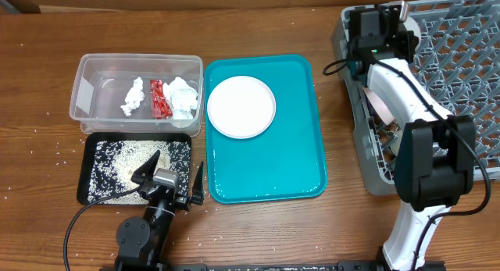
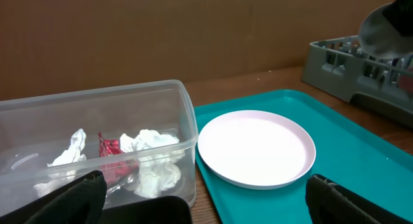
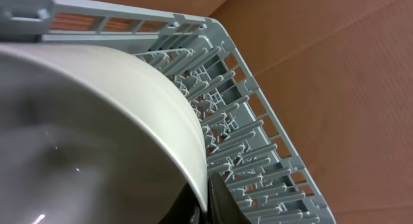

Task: Sort waste into correct bins and load items into the dishwasher
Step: 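Carry the white bowl into the dish rack and release it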

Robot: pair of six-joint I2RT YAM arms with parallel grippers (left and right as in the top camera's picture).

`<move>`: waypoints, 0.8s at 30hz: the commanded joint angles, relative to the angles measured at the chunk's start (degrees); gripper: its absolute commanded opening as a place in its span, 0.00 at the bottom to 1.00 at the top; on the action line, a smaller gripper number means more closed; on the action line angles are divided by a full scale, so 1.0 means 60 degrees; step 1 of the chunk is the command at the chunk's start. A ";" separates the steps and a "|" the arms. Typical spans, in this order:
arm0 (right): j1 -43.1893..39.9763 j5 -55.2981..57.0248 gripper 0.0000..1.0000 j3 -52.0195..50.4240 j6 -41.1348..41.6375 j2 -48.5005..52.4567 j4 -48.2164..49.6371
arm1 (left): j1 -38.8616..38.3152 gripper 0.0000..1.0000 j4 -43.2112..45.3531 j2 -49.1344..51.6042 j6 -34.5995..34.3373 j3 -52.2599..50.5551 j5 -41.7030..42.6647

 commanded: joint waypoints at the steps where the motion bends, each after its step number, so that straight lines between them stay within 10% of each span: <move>1: 0.0535 0.0033 0.04 0.0113 -0.0069 0.0164 -0.0339 | 0.0058 1.00 0.0040 -0.0098 0.0157 -0.0076 0.0000; 12: 0.1639 0.1031 0.41 0.0193 0.0029 0.0044 -0.1155 | 0.0058 1.00 0.0040 -0.0098 0.0157 -0.0076 0.0000; 24: 0.2459 0.0255 0.56 0.0255 0.0029 -0.1053 -0.1275 | 0.0058 1.00 0.0040 -0.0098 0.0157 -0.0076 0.0000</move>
